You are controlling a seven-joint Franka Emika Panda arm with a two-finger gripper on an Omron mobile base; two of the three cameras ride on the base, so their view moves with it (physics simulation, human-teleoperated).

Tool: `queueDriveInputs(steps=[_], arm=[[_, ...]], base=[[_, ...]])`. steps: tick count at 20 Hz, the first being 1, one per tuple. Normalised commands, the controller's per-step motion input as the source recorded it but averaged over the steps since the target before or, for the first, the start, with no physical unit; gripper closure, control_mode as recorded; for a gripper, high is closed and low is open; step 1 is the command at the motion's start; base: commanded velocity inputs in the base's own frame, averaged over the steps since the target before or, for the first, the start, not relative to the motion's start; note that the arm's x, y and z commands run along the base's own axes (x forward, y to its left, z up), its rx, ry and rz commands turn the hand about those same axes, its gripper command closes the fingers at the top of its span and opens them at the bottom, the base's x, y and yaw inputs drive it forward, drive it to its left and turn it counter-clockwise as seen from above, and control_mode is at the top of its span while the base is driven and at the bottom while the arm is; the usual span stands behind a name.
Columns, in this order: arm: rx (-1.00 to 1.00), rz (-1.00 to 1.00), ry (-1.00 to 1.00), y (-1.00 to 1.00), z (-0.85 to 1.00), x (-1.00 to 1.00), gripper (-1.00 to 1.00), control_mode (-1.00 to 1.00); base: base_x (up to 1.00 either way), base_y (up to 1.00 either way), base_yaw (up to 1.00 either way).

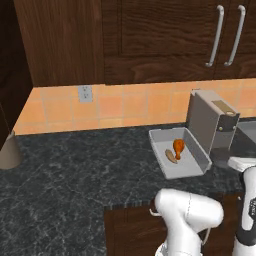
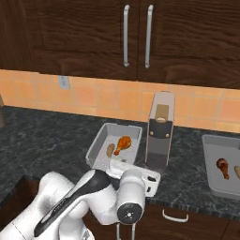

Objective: Place one sweet potato and one chicken drumstick in each tupperware on the nearby counter, to pack two identical lunches.

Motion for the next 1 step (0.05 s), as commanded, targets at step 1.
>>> queueDriveInputs(steps=[1], arm=[[0.07, 0.00, -0.03, -0.49, 0.00, -0.44, -1.00, -1.00]], base=[[0.00, 0.00, 0.00]])
